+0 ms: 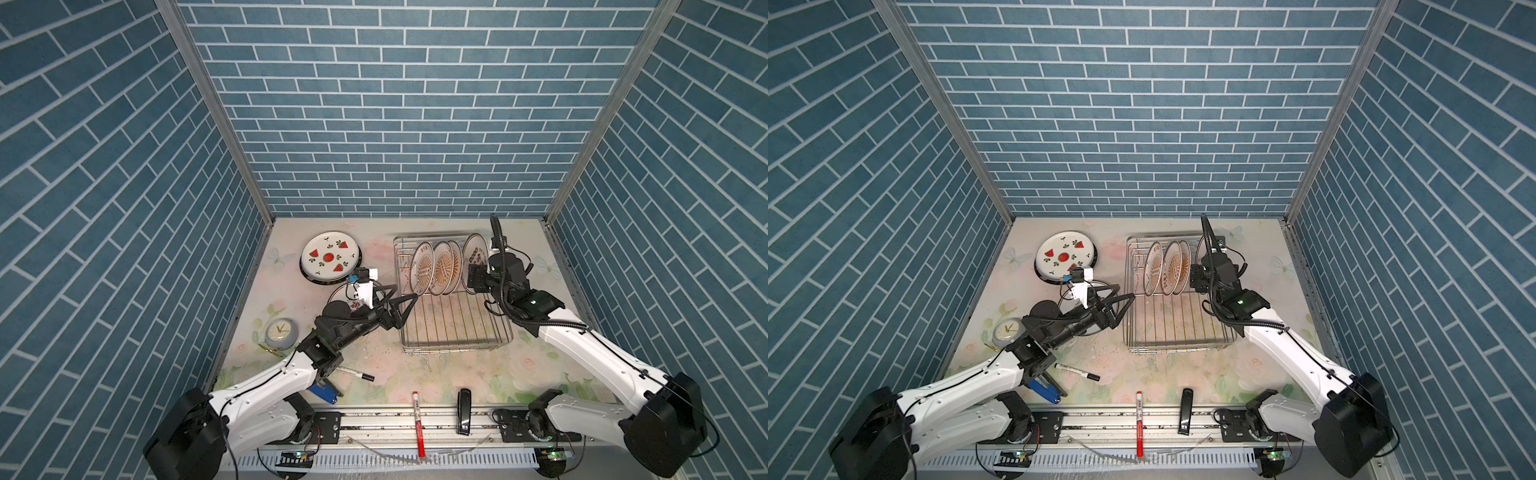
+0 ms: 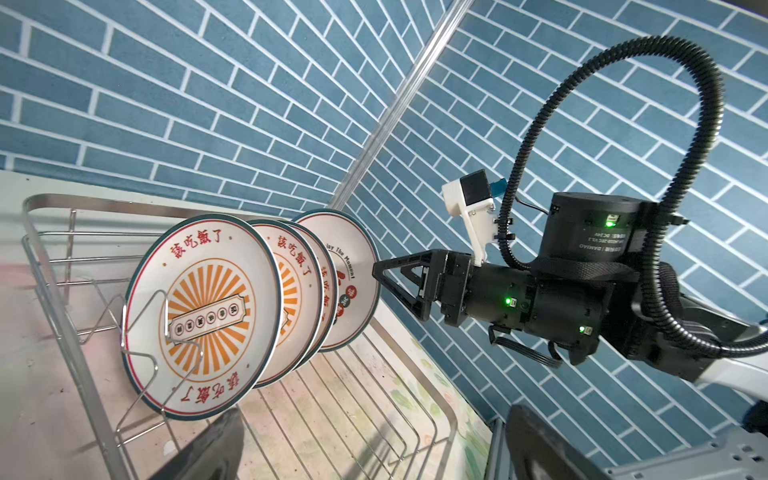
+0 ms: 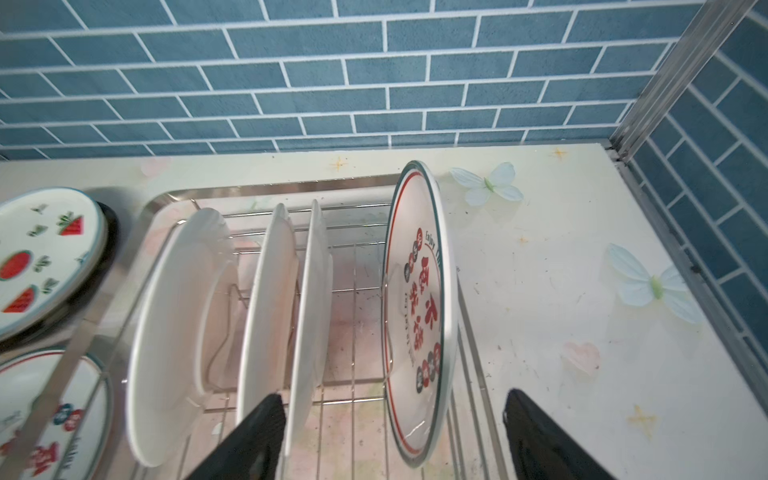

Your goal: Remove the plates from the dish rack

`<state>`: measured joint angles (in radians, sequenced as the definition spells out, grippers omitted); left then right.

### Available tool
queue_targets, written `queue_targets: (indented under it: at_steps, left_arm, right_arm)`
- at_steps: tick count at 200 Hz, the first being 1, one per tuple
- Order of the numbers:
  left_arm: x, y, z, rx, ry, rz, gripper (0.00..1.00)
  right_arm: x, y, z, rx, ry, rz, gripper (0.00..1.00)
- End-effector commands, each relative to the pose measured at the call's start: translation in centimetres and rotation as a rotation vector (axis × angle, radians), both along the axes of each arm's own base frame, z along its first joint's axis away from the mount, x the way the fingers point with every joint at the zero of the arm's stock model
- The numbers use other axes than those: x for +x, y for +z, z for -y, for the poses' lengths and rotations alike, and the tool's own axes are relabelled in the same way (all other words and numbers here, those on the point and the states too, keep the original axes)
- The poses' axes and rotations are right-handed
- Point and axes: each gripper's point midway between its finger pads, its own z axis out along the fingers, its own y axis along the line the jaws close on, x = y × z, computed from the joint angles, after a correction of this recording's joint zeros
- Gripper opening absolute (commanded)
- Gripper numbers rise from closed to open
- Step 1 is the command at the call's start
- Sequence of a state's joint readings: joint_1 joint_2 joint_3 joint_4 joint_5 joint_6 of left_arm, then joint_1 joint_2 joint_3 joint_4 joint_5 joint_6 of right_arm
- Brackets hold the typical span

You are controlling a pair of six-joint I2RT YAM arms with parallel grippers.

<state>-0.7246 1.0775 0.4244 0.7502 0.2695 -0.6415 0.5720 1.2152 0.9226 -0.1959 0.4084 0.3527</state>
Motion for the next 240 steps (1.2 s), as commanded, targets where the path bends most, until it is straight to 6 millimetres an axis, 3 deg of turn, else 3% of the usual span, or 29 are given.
queue_targets:
  at_steps: [1,45,53,61,65,87,134,177,215,240]
  left_arm:
    - [0.1,1.6,1.4,-0.064,-0.047,0.055,1.0]
    - [1.1,0.9,4.6,-0.079,-0.13,0.025,1.0]
    - [1.4,0.7,5.0,-0.071,-0.131,0.018,1.0]
    - [1.7,0.4,5.1,-0.062,-0.121,0.005,1.0]
    - [2.0,0.2,5.2,-0.057,-0.111,-0.004,1.0]
    - [2.6,0.2,5.1,-0.06,-0.074,-0.002,1.0]
    - [3.4,-1.0,5.6,-0.038,-0.005,-0.034,1.0]
    - [3.6,-1.5,6.9,-0.007,-0.011,-0.054,1.0]
    - [3.7,-1.6,6.1,0.008,0.024,-0.044,1.0]
    - [3.5,-1.6,5.3,0.01,0.049,-0.034,1.0]
  right_arm:
    - [1.7,1.6,1.3,-0.035,-0.085,0.031,0.74]
    - [3.1,1.4,1.9,-0.066,-0.131,0.029,0.58]
    - [3.4,1.3,1.9,-0.069,-0.129,0.028,0.46]
    - [3.6,1.1,1.7,-0.071,-0.125,0.028,0.23]
    - [3.8,1.1,1.7,-0.075,-0.123,0.028,0.19]
    - [4.4,0.5,1.3,-0.104,-0.121,-0.016,0.29]
    - [6.0,0.2,1.0,-0.142,-0.139,-0.025,0.25]
    - [6.0,-0.1,2.0,-0.181,-0.201,-0.031,0.23]
    - [6.2,-0.5,1.9,-0.208,-0.215,-0.037,0.22]
    - [6.5,-1.2,2.1,-0.246,-0.231,-0.053,0.28]
